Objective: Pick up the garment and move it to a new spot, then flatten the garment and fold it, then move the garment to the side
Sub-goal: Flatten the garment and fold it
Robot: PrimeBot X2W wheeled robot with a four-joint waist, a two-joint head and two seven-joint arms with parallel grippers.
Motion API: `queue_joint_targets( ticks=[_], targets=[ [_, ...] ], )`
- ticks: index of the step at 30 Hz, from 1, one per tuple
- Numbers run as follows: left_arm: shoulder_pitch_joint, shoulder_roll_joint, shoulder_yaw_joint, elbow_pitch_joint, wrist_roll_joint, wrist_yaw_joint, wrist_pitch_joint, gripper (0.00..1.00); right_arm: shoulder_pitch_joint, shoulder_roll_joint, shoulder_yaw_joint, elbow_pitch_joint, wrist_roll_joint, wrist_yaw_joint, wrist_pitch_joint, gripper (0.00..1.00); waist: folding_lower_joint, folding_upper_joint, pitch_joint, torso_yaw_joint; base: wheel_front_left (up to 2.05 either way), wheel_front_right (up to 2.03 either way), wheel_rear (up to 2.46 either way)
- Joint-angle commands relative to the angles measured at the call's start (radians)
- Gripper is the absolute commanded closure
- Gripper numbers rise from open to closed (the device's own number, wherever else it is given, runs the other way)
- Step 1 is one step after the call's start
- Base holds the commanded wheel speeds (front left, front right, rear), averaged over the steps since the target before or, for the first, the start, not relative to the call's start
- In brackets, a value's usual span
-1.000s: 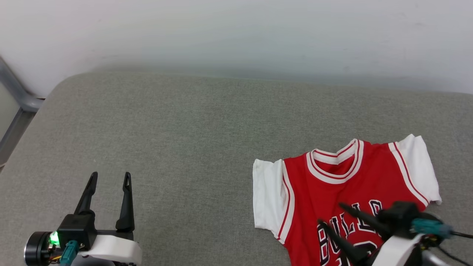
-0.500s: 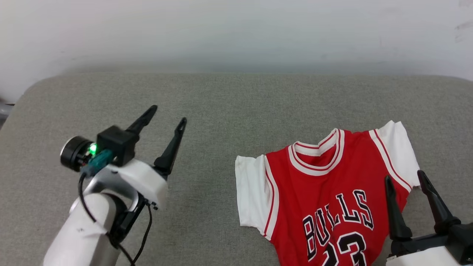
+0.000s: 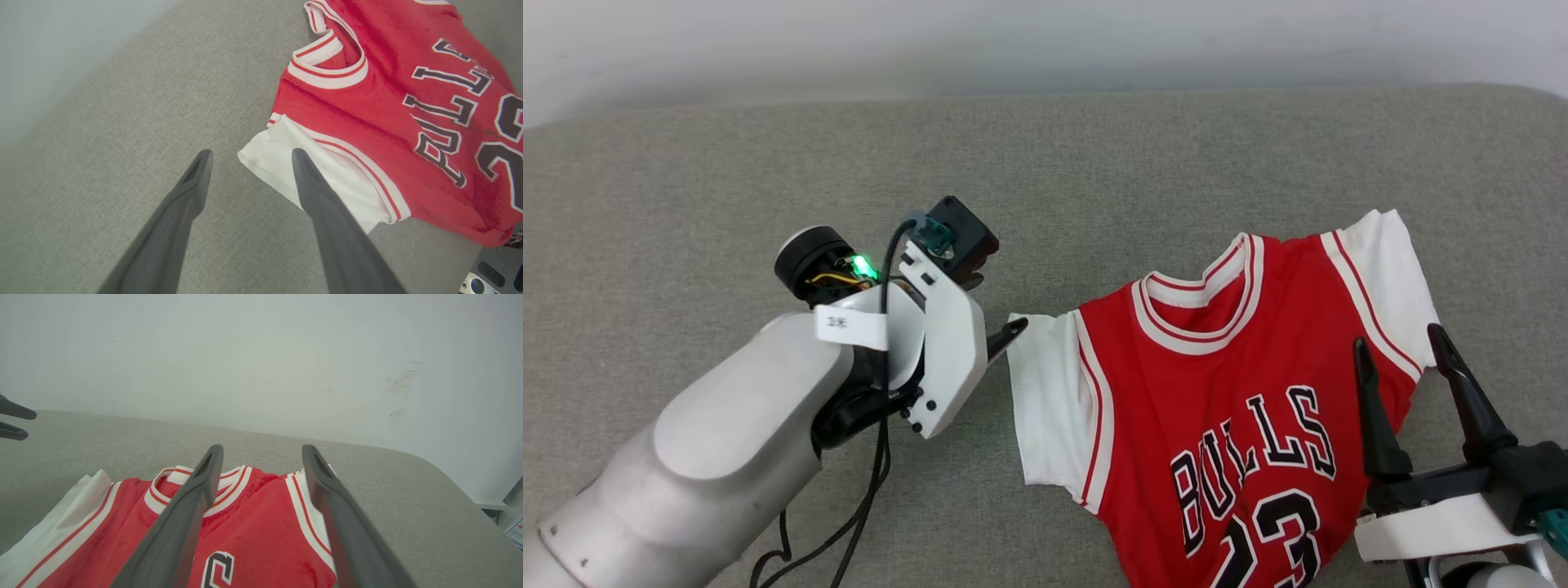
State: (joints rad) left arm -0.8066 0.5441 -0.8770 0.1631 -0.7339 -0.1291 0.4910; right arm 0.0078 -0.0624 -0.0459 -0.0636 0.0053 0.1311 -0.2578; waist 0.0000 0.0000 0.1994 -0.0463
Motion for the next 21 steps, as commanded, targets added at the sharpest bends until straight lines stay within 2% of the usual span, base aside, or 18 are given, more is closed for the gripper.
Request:
queue_joint_targets(
  ticks=[1, 6, 14, 21],
  targets=[
    [-0.036, 0.002, -0.042, 0.019, -0.027, 0.000, 0.031, 0.00, -0.020, 0.005, 0.002, 0.003, -0.010, -0.001, -0.005, 0.00, 0.0000, 0.0000, 0.029, -0.021, 0.00, 0.00, 0.00],
    [-0.155, -0.006, -0.178, 0.105, -0.099, 0.000, 0.100, 0.00, -0.057, 0.010, 0.014, 0.014, -0.023, -0.001, -0.007, 0.00, 0.0000, 0.0000, 0.080, -0.055, 0.00, 0.00, 0.00],
    [-0.271, -0.020, -0.334, 0.258, -0.171, 0.000, 0.122, 0.00, -0.116, 0.013, 0.040, 0.025, -0.030, -0.001, -0.009, 0.00, 0.0000, 0.0000, 0.153, -0.105, 0.00, 0.00, 0.00],
    [-0.252, -0.018, -0.411, 0.299, -0.191, 0.000, 0.186, 0.00, -0.135, 0.014, 0.043, 0.029, -0.023, -0.001, -0.009, 0.00, 0.0000, 0.0000, 0.177, -0.129, 0.00, 0.00, 0.00]
  ],
)
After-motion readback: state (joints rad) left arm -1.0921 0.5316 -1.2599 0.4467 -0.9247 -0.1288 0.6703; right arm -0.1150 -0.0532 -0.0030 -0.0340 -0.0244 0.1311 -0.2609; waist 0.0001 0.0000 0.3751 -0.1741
